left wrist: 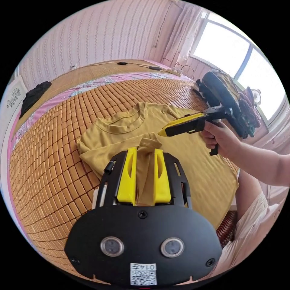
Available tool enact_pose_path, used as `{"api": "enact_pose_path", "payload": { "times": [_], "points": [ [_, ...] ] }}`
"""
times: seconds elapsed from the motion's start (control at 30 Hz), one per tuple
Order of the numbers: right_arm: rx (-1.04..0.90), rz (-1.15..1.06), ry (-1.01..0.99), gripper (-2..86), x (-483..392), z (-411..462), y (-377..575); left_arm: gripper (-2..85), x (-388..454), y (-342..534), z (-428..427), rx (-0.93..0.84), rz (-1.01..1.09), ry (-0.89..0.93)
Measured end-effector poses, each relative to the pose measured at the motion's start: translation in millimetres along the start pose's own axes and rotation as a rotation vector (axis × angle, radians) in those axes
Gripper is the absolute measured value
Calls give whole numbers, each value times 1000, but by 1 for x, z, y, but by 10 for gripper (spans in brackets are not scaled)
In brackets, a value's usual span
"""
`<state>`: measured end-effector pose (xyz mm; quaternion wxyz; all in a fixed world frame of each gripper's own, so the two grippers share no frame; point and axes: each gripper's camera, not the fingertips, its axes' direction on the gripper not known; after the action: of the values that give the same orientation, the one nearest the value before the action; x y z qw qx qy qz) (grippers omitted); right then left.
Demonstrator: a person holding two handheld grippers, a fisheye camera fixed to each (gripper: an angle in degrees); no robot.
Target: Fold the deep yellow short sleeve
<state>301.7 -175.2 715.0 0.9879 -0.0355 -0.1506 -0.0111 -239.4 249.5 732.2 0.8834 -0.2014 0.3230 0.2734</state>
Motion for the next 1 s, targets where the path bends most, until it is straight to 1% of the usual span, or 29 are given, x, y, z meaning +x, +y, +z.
{"api": "enact_pose_path", "payload": {
  "times": [0.07,0.1,0.13,0.2,0.23,0.3,0.47,0.53,0.6,0.67,0.73,0.77,0.8,0.87,0.93,1.0],
  "points": [
    [-19,2,-17,110,6,8,-6,99,8,-13,10,-22,52,-36],
    [-34,0,-43,104,8,12,-10,100,9,-21,19,-61,67,-34],
    [-38,-10,-52,91,8,14,-13,97,9,-27,29,-124,70,-9],
    [-63,-11,-17,57,8,17,-18,82,7,-30,39,-194,55,31],
    [-71,-3,6,32,8,16,-21,66,5,-27,38,-186,32,30],
    [-72,-15,-9,15,8,10,-22,52,2,-17,28,-133,-12,29],
    [-49,-114,9,5,-11,-19,-24,31,-12,24,-17,72,-162,36],
    [-71,-152,60,6,-20,-25,-26,25,-18,45,-35,163,-228,64],
    [-75,-144,124,10,-19,-26,-27,21,-21,54,-38,184,-251,78],
    [-86,-117,134,21,-13,-25,-29,20,-23,59,-33,148,-261,91],
    [-88,-95,162,59,-12,-31,-30,21,-22,64,-30,129,-256,95],
    [-70,-104,162,61,-15,-34,-29,21,-22,65,-31,129,-254,92],
    [-48,-141,135,57,-23,-38,-25,21,-21,69,-32,131,-253,83],
    [-89,-176,76,51,-31,-30,-23,23,-21,74,-32,132,-256,80],
    [-188,-153,7,72,-29,-7,-23,24,-22,81,-30,130,-276,97],
    [-219,-126,-60,77,-25,6,-21,27,-23,86,-28,122,-288,111]
  ]
}}
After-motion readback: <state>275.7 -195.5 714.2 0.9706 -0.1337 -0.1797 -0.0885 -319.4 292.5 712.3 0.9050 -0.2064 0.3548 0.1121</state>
